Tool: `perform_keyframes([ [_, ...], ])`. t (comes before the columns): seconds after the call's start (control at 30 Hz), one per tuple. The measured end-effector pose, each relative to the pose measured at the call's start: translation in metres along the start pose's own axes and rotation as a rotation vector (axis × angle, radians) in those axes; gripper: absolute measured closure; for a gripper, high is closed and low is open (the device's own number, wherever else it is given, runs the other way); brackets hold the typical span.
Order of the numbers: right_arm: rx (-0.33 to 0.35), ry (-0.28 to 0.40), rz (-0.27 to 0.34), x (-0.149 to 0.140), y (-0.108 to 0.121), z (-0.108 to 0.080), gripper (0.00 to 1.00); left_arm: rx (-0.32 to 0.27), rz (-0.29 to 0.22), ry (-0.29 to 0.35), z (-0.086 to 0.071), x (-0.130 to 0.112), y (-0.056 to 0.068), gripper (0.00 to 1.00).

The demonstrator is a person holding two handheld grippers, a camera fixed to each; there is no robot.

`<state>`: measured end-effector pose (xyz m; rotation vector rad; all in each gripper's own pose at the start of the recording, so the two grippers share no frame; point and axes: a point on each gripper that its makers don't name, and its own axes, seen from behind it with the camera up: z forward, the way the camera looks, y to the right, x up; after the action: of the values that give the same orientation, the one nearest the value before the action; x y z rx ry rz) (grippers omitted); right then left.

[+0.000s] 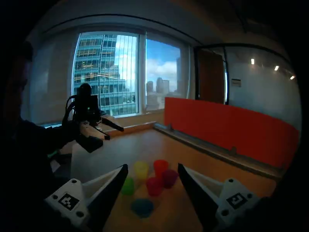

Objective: Pour water

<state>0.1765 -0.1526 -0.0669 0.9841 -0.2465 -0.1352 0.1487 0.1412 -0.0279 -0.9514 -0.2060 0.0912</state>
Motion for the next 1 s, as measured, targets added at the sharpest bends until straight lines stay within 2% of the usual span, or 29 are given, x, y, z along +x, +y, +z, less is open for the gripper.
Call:
perform_keyframes([
  [0.2,0.034,-0.054,-0.028,-0.022,-0.008,0.004,0.00,-0.027,0.031,-0.042,0.003,-0.019,0.009,0.03],
  [0.5,0.045,-0.138,-0.049,-0.063,-0.009,0.015,0.00,-0.047,0.066,-0.117,0.011,-0.051,0.018,0.03],
  [0.8,0.060,-0.193,-0.067,-0.098,-0.014,0.027,0.00,-0.087,0.088,-0.179,0.015,-0.087,0.034,0.03],
  [1.0,0.064,-0.229,-0.080,-0.121,-0.017,0.034,0.00,-0.083,0.098,-0.216,0.018,-0.112,0.036,0.03],
])
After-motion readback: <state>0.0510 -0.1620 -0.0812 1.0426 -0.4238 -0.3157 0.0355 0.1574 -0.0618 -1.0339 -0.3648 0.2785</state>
